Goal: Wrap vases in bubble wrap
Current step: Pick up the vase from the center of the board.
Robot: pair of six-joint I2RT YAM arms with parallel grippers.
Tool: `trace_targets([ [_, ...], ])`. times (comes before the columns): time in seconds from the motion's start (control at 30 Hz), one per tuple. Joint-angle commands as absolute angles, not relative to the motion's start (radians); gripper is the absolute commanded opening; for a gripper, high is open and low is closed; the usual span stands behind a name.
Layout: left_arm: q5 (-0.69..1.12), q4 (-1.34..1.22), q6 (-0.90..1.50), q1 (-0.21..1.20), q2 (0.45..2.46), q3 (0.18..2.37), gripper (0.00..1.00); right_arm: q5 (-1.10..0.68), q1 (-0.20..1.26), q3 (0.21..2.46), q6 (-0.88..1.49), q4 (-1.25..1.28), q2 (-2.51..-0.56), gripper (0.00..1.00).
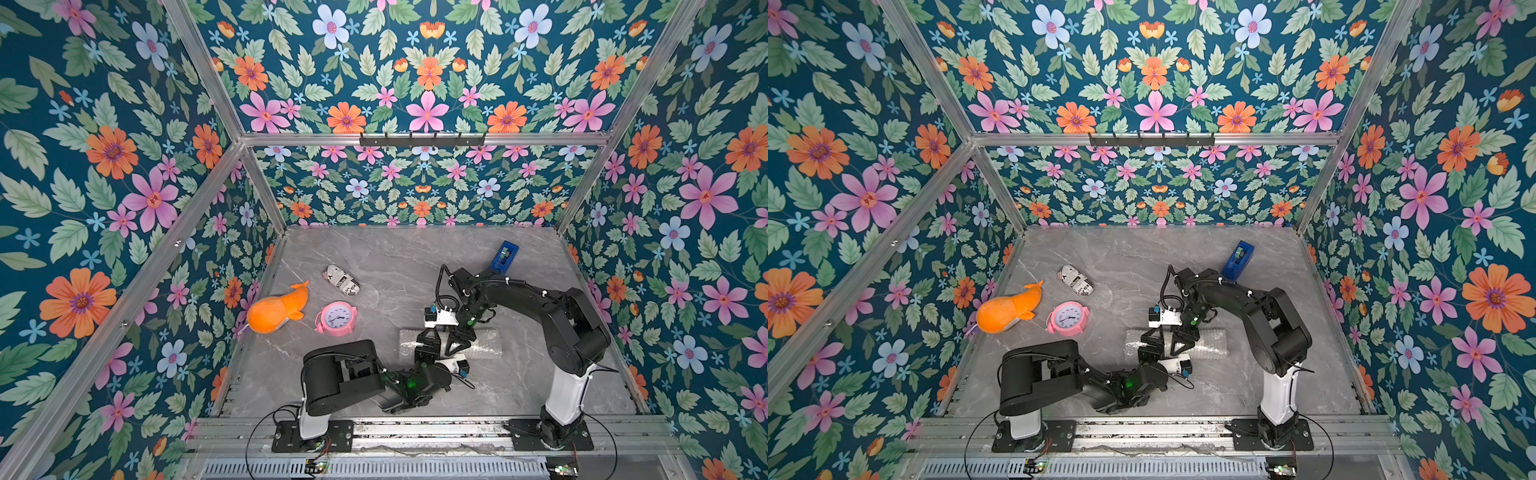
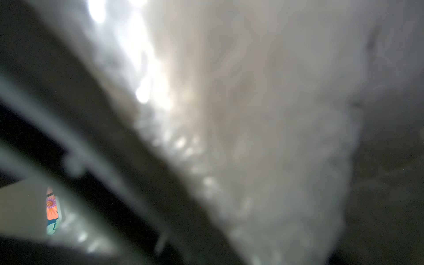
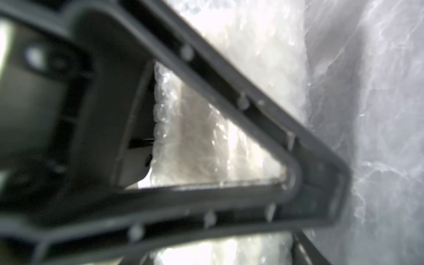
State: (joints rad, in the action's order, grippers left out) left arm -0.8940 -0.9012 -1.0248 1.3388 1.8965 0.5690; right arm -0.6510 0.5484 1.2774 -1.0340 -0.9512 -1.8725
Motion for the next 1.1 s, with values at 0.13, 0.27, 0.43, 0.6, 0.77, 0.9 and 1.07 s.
trace_targets([
  [0.13,-0.891,-0.880,-1.061,1.332,1.907,0.586,0.92,-0.824,0.554,1.304,-1.144,-1.167,-1.885,0.53],
  [0.27,-0.905,-0.878,-1.090,1.326,1.884,0.609,0.79,-0.829,0.555,1.304,-1.150,-1.179,-1.884,0.54],
  [0.43,-0.904,-0.836,-1.083,1.318,1.856,0.628,0.65,-0.844,0.557,1.316,-1.157,-1.204,-1.880,0.56],
  [0.6,-0.896,-0.760,-1.058,1.318,1.830,0.633,0.47,-0.858,0.556,1.327,-1.158,-1.220,-1.848,0.61],
  [0.77,-0.900,-0.713,-1.033,1.315,1.803,0.631,0.22,-0.862,0.556,1.334,-1.139,-1.211,-1.804,0.72],
  [0.9,-0.888,-0.589,-0.944,1.313,1.770,0.648,0.13,-0.815,0.539,1.292,-1.038,-1.059,-1.698,0.99],
  [1.07,-0.796,-0.342,-0.740,1.299,1.693,0.684,0.00,-0.632,0.476,1.134,-0.808,-0.595,-1.414,0.99],
])
